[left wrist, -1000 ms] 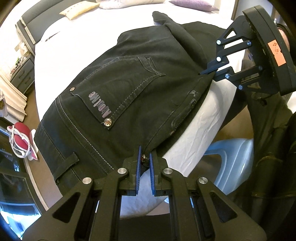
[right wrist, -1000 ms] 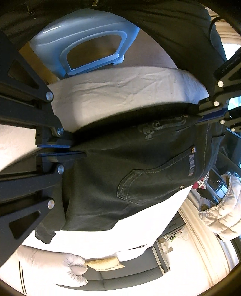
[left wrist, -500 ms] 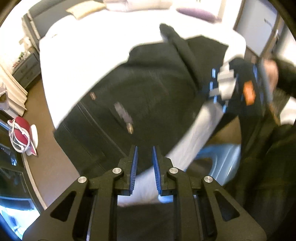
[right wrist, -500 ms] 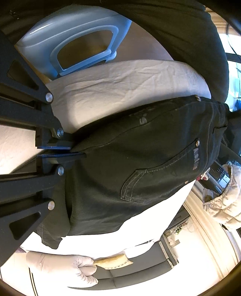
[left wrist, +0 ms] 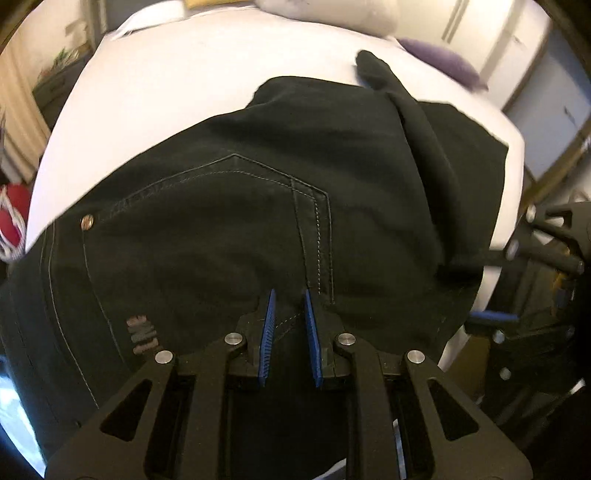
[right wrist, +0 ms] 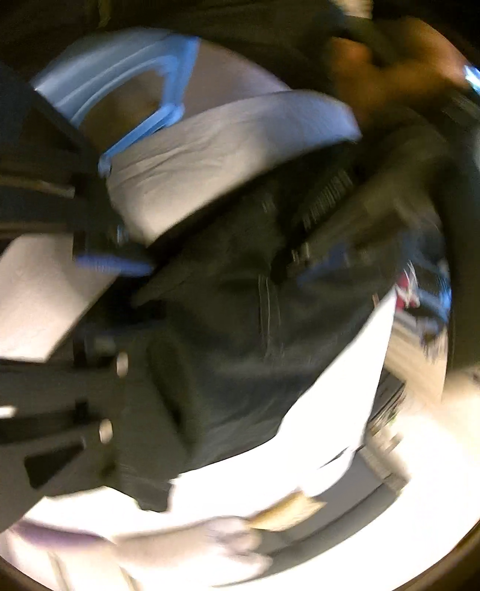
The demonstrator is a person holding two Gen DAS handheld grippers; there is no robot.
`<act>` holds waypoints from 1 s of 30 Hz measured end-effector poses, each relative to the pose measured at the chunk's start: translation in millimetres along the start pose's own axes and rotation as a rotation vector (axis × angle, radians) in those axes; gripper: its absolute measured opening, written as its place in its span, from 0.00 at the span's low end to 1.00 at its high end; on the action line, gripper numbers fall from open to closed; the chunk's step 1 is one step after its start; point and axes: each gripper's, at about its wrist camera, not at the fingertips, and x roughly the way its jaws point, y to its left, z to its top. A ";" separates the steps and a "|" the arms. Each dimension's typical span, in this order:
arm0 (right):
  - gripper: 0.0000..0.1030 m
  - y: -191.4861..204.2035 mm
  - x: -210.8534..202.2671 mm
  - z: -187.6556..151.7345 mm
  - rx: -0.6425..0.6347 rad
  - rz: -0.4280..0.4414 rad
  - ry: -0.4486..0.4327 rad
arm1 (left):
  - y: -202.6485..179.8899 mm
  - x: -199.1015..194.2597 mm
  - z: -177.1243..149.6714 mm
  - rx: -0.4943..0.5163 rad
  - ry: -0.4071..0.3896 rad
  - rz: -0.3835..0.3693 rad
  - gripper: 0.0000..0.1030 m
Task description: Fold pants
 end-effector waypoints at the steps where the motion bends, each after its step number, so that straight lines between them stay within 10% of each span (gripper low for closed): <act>1: 0.69 -26.3 -10.5 -2.0 0.129 0.056 -0.041 | 3.0 0.1 1.2 -0.013 0.002 -0.011 0.15; 7: 0.72 -205.0 -18.8 -42.8 0.868 0.181 -0.237 | 5.3 5.9 0.4 -0.055 0.002 -0.023 0.15; 13: 0.52 -330.6 37.5 -112.3 1.467 0.275 -0.347 | 11.6 8.5 -10.8 -0.100 0.001 -0.035 0.15; 30: 0.46 -381.4 145.3 -150.1 1.783 0.404 -0.327 | 31.8 4.8 -13.8 -0.154 0.023 -0.081 0.15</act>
